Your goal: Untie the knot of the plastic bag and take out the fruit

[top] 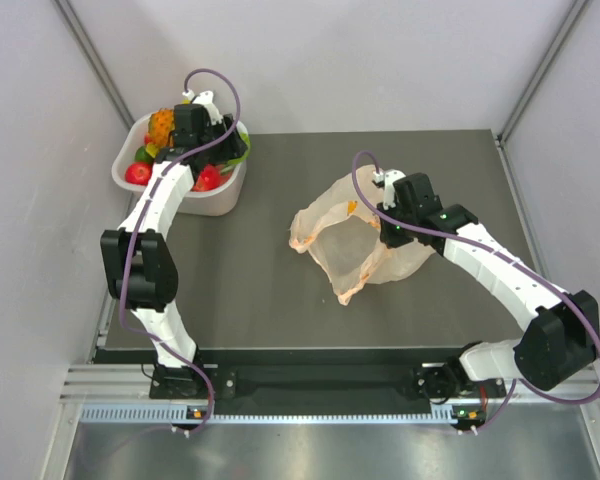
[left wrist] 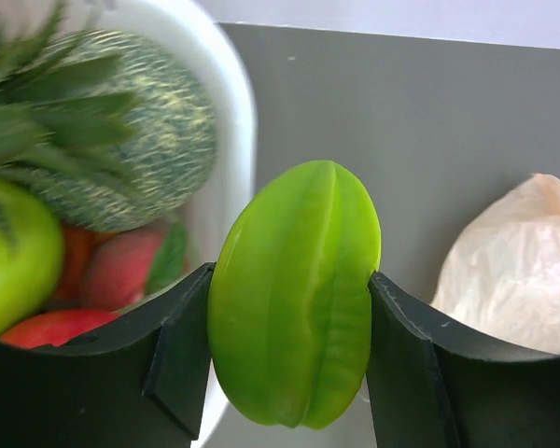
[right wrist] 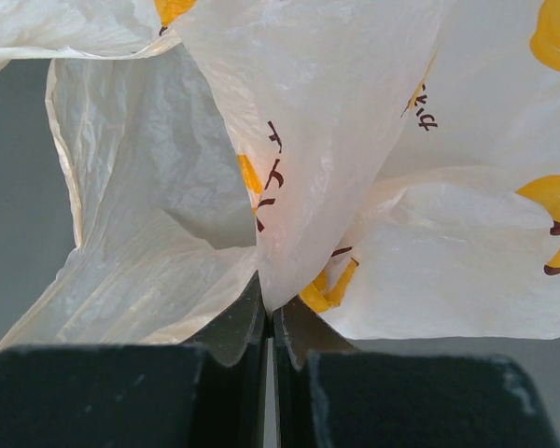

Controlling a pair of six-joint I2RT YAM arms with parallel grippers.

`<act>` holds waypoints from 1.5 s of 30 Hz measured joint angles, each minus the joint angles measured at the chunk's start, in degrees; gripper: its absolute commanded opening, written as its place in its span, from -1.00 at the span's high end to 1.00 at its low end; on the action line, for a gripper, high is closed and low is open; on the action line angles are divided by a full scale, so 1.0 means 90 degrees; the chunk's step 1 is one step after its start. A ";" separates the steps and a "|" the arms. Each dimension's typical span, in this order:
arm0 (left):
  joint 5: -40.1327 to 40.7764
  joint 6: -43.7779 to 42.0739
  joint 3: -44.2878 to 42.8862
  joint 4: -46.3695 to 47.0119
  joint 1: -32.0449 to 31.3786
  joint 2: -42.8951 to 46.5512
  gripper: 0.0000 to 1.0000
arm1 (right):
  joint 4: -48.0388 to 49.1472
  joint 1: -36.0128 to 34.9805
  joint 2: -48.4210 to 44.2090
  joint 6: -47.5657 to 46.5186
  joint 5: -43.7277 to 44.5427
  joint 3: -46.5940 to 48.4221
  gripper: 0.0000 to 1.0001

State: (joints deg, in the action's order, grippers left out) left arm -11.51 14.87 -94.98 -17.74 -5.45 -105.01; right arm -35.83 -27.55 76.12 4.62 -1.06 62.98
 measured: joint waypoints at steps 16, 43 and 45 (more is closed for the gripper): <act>0.1027 -0.0270 0.0284 -0.0007 0.0204 -0.0061 0.28 | -0.0005 0.0000 0.0000 -0.0002 -0.0192 0.0000 1.00; 0.1608 -0.0454 0.0602 0.0957 0.0112 0.0474 -0.98 | -0.0155 0.0000 0.0002 -0.0027 -0.0180 0.0146 -0.64; 0.1605 -0.0454 0.0821 0.1076 0.0039 0.0952 -0.98 | -0.0155 0.0000 0.0010 0.0015 -0.0163 0.0262 -0.99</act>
State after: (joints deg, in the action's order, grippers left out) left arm 2.94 10.79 -87.59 -8.05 -5.10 -96.44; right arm -37.23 -27.55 76.20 4.75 -2.52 65.34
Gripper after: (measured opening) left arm 0.990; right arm 0.873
